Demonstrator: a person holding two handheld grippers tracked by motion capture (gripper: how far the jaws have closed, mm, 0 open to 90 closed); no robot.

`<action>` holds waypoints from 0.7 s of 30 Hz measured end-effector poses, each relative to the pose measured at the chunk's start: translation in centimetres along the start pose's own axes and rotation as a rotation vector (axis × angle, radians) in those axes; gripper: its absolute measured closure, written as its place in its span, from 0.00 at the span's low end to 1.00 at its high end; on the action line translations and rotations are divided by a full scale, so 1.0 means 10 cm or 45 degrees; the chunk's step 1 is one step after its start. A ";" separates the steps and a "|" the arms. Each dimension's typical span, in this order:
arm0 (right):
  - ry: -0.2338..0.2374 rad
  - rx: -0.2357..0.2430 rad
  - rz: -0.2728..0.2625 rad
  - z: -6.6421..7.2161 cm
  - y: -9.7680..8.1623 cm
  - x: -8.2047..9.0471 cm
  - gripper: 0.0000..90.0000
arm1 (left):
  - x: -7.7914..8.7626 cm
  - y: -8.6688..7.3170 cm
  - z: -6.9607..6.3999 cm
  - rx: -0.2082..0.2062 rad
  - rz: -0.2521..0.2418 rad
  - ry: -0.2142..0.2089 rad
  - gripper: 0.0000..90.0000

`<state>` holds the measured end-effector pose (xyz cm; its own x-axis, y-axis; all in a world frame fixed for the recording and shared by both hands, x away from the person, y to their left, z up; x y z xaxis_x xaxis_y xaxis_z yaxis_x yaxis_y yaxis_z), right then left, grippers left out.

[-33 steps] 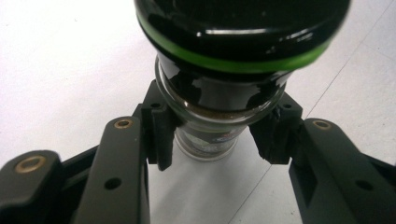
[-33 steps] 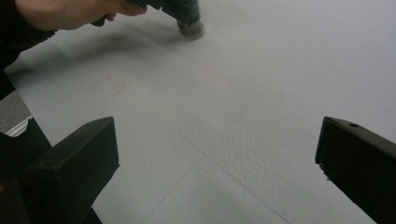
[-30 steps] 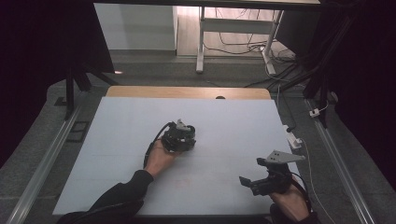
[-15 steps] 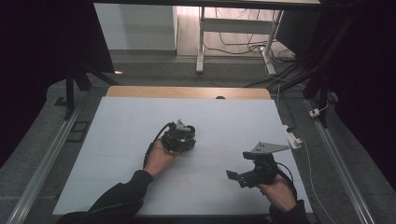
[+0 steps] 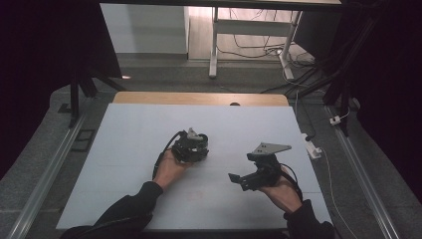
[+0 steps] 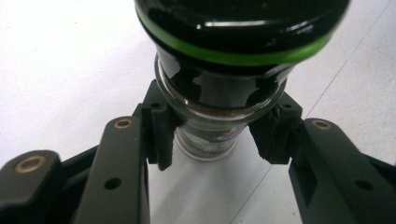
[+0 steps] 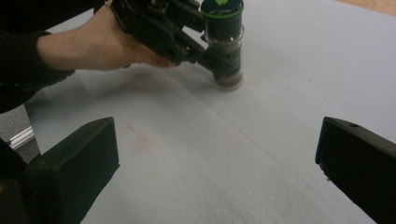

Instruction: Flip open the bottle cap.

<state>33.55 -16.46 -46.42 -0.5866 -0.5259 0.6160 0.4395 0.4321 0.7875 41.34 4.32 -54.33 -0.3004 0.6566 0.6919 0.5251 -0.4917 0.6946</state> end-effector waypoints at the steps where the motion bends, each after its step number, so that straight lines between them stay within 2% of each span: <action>1: 0.003 -0.001 -0.002 0.00 0.02 -0.02 0.00 | 0.00 0.00 0.00 0.000 0.000 -0.001 0.59; 8: -0.009 0.037 0.007 0.02 0.12 -0.17 0.00 | 0.00 0.00 0.00 0.000 -0.001 -0.001 0.59; 11: -0.023 0.071 0.013 0.03 0.16 -0.24 0.00 | 0.00 0.00 0.00 0.000 0.000 -0.001 0.59; 21: -0.038 0.057 0.042 0.00 0.22 -0.47 0.00 | 0.00 0.00 0.00 -0.002 0.007 -0.004 0.59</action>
<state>37.33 -13.00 -47.56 -0.5927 -0.4892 0.6399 0.4284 0.4813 0.7647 41.36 4.36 -54.35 -0.2951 0.6556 0.6950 0.5253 -0.4963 0.6912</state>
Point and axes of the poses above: each handheld gripper's, and its own axes: x roughly backward along the jaws, y roughly out of its top, z roughly to its left, the point moved 5 cm from there along -x, roughly forward along the jaws, and after that the axes turned 13 degrees about -y, right-handed, at the moved point
